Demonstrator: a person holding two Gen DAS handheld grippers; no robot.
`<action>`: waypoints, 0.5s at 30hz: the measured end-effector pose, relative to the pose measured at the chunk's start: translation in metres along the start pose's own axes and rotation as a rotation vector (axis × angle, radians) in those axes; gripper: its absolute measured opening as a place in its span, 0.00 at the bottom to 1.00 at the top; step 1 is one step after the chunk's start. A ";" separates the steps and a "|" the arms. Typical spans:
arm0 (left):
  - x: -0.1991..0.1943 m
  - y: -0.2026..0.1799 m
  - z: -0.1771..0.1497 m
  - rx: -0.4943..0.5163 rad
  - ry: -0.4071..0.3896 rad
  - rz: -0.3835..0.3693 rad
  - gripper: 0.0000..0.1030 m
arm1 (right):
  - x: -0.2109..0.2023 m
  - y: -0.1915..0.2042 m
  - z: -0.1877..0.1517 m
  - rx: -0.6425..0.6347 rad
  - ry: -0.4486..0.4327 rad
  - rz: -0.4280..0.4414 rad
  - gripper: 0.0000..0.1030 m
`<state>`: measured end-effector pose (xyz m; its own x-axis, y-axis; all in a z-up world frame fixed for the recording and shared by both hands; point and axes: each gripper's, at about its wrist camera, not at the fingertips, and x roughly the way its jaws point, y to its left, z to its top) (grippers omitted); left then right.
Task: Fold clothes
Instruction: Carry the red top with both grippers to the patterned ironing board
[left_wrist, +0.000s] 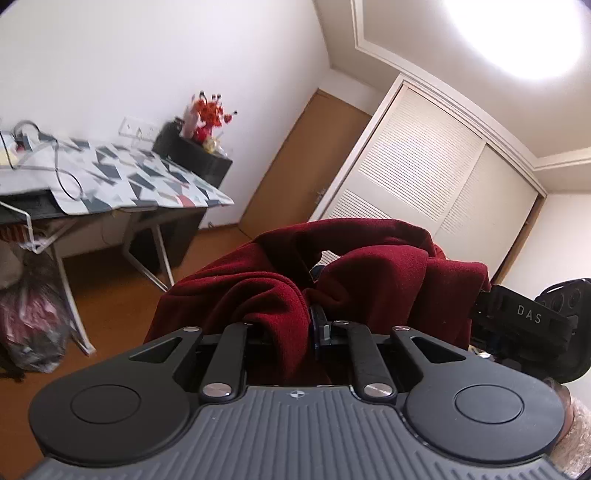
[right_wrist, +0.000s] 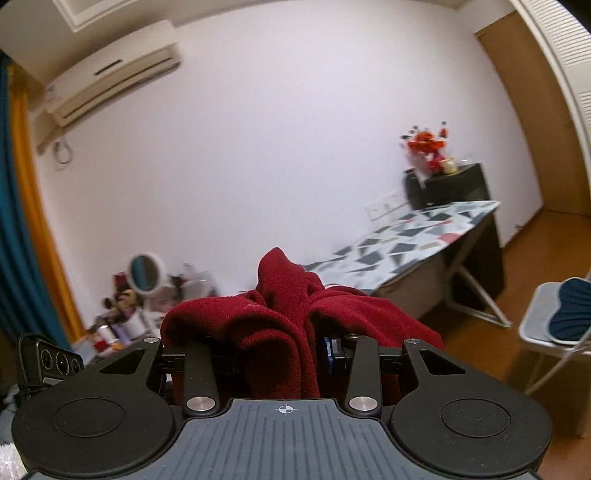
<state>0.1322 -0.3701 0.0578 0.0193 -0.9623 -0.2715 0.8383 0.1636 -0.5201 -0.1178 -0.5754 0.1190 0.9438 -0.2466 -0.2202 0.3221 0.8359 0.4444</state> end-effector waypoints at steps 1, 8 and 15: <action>0.011 0.005 0.001 -0.009 0.009 -0.007 0.15 | 0.004 -0.009 0.004 0.004 0.004 -0.014 0.34; 0.090 0.071 0.041 -0.021 0.027 -0.029 0.15 | 0.095 -0.071 0.030 0.053 0.018 -0.049 0.34; 0.169 0.135 0.144 -0.006 -0.033 -0.034 0.15 | 0.252 -0.126 0.100 0.117 0.028 -0.022 0.34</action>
<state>0.3275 -0.5419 0.0586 0.0090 -0.9740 -0.2264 0.8357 0.1317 -0.5331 0.0869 -0.7914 0.0944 0.9345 -0.2491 -0.2541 0.3505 0.7673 0.5369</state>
